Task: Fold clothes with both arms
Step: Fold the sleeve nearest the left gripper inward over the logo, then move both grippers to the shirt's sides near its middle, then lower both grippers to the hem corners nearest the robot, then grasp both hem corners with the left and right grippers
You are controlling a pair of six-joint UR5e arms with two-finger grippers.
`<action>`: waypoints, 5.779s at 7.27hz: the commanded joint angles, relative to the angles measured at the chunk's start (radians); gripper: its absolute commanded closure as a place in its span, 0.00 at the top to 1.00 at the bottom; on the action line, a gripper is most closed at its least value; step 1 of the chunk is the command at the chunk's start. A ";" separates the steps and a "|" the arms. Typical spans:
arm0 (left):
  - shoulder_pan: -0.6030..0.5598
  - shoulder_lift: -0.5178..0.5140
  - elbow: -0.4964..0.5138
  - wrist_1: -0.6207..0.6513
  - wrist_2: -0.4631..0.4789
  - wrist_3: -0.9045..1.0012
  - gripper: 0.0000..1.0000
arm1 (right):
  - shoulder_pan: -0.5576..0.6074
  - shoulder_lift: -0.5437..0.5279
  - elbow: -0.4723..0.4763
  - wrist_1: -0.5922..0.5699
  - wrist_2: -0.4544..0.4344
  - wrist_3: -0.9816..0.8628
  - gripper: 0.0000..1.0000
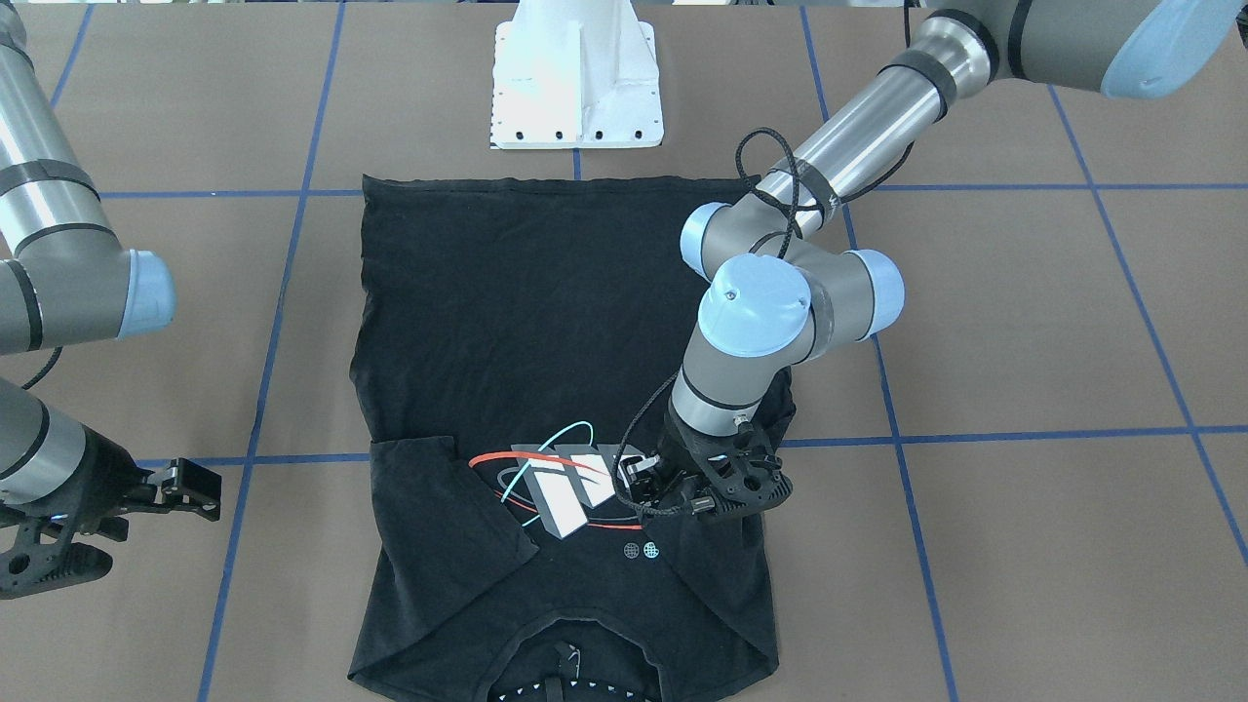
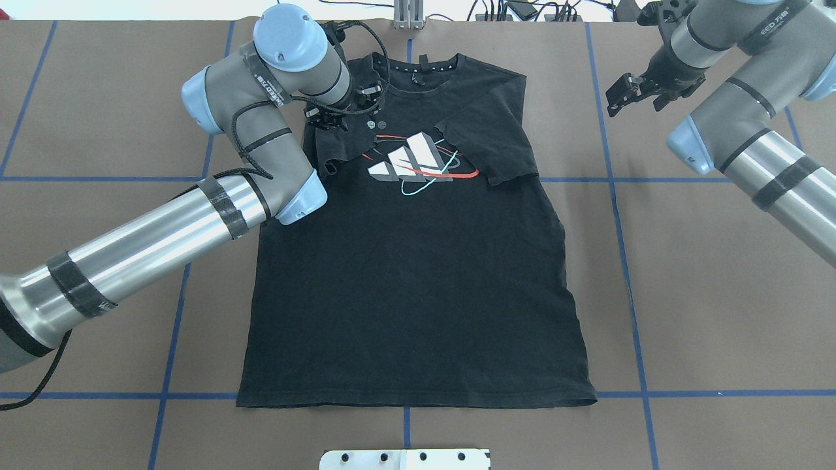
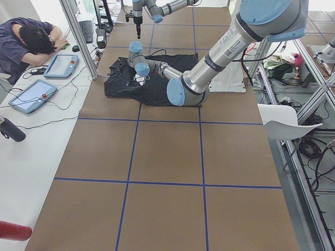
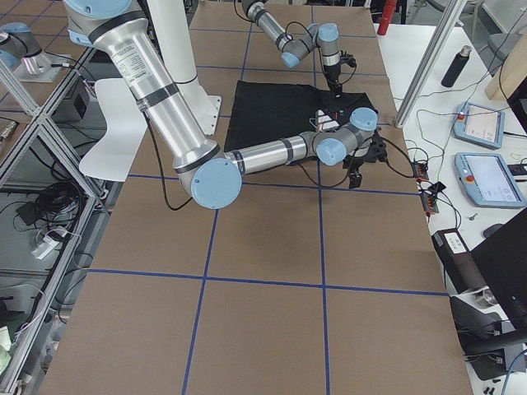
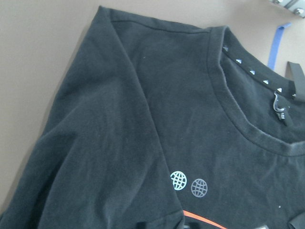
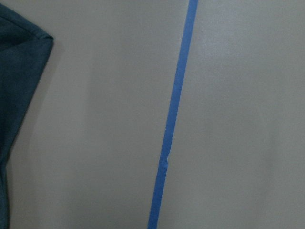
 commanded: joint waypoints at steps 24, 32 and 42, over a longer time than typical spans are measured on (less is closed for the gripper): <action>0.552 0.901 -0.949 0.029 0.114 -0.145 1.00 | -0.987 -0.688 0.860 0.167 -0.720 0.912 1.00; 0.553 0.904 -0.944 0.029 0.111 -0.144 0.52 | -0.986 -0.716 0.869 0.163 -0.717 0.912 1.00; 0.553 0.904 -0.938 0.030 0.103 -0.150 0.00 | -1.010 -0.747 0.858 0.161 -0.770 0.919 1.00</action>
